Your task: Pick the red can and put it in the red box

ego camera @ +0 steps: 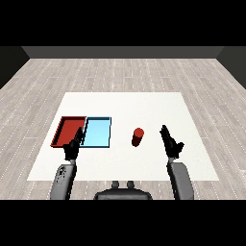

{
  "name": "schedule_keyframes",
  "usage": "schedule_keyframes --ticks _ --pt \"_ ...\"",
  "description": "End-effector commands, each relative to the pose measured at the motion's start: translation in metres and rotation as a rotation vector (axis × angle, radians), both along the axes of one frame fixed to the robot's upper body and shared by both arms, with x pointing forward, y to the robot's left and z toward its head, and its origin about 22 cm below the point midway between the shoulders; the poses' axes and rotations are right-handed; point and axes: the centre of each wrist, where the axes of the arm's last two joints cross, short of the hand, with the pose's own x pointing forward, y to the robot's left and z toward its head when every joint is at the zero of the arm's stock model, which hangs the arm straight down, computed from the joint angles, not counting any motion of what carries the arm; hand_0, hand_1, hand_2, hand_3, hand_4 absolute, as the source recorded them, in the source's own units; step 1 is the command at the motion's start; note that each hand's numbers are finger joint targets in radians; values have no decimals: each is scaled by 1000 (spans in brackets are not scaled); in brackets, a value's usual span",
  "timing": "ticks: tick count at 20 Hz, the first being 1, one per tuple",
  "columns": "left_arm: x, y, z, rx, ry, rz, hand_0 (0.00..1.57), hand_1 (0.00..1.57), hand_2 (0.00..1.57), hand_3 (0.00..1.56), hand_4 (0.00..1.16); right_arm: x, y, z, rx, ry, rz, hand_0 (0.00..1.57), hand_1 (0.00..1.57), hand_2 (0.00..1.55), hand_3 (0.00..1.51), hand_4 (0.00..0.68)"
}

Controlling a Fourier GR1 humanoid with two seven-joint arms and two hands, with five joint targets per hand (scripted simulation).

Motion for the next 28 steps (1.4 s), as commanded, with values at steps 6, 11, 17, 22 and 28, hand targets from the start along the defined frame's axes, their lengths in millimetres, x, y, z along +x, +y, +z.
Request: schedule_keyframes --ticks 6,11,17,22,28 --pt "17 -18 5 -50 14 -2 0 0 0 0 0 19 -65 -15 -8 44 -46 0 0 0 0 0" --pt "12 -16 30 -162 -442 -57 0 0 0 0 0 6 -46 -16 60 -289 24 0 0 0 0 0" --pt "1 -28 8 -128 -438 -35 0 0 0 0 0 25 -58 -9 61 -312 30 0 0 0 0 0" --pt "7 -6 -7 -160 -456 -34 0 0 0 0 0 14 -73 5 49 -300 39 0 0 0 0 0" --pt "17 -14 -13 -185 -454 -51 0 0 0 0 0 23 -32 -5 39 -272 40 0 0 0 0 0"
